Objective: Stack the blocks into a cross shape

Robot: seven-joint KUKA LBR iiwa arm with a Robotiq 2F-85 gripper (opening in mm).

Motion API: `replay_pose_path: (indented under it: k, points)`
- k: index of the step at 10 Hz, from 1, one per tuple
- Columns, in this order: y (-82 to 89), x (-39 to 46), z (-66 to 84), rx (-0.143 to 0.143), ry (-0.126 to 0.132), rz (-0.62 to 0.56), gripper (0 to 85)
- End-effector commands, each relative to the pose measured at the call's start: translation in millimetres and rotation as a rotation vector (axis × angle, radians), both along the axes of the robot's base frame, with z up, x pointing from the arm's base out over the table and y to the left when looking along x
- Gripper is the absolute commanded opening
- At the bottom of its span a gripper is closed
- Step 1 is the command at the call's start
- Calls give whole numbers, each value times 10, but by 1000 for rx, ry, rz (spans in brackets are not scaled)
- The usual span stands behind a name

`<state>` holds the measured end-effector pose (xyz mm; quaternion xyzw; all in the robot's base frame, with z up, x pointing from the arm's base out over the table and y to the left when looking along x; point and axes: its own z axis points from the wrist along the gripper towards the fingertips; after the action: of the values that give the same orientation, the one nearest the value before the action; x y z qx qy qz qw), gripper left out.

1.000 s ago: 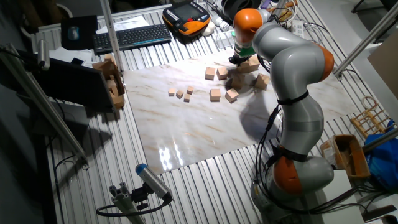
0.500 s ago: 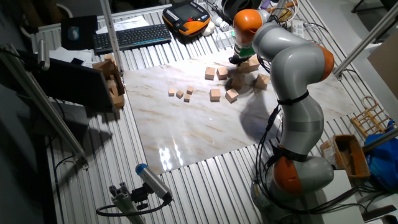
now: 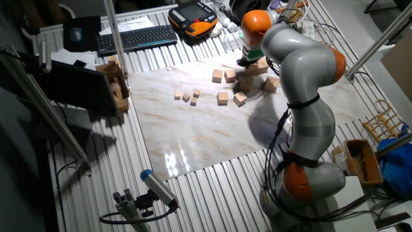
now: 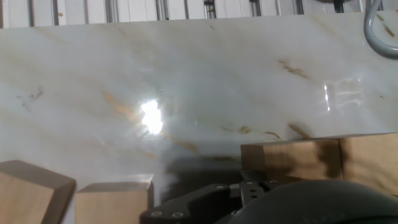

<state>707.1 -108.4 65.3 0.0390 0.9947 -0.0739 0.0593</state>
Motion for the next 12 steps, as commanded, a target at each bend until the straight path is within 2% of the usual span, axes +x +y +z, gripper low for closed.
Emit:
replay_pose_path:
  k: [1, 3, 4, 6, 7, 9, 10, 11, 12]
  points:
    - [11, 3, 11, 12, 0, -11, 0]
    - [43, 8, 53, 42, 4, -50, 0]
    - [60, 17, 111, 85, 13, -100, 0]
    - [80, 42, 307, 127, 42, -196, 0]
    - [57, 46, 390, 169, 52, -293, 0]
    - [-55, 49, 488, 177, 39, -429, 0]
    - [-103, 36, 501, 194, 35, -509, 0]
    - [-154, 9, 501, 215, 37, -552, 0]
    - [-203, -26, 503, 224, 41, -566, 0]
